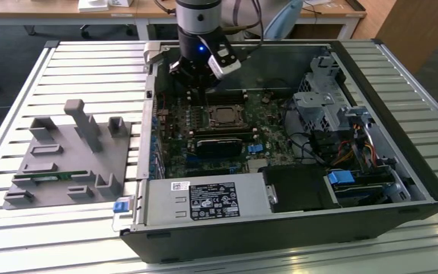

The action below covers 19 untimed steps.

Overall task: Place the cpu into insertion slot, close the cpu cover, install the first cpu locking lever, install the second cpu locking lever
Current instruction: 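Install the first cpu locking lever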

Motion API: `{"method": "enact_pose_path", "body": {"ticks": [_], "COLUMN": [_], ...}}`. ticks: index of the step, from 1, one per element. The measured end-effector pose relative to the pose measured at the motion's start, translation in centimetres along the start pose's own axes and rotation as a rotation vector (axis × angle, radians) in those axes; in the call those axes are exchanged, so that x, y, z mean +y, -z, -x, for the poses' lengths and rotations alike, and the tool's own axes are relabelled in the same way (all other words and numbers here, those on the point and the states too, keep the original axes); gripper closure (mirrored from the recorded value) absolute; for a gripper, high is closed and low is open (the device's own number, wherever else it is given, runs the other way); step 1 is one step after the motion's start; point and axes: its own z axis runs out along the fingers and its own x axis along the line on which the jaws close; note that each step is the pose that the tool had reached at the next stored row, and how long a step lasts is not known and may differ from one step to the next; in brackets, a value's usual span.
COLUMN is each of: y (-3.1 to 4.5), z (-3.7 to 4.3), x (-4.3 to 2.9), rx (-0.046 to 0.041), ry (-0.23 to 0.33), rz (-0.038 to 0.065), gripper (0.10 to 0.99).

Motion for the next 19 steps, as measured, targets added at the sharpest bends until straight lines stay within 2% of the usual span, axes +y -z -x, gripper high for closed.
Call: {"method": "enact_pose_path", "body": {"ticks": [5,11,19], "y": [-0.08,-0.17,-0.23], "z": [-0.31,-0.42,-0.42], "x": [0.27,1.31,1.91], "rx": [0.0001,0.0001,0.0], "ry": [0.0,0.0,0.0], "rz": [0.0,0.0,0.003], "gripper": [0.98,0.98,0.98]}}
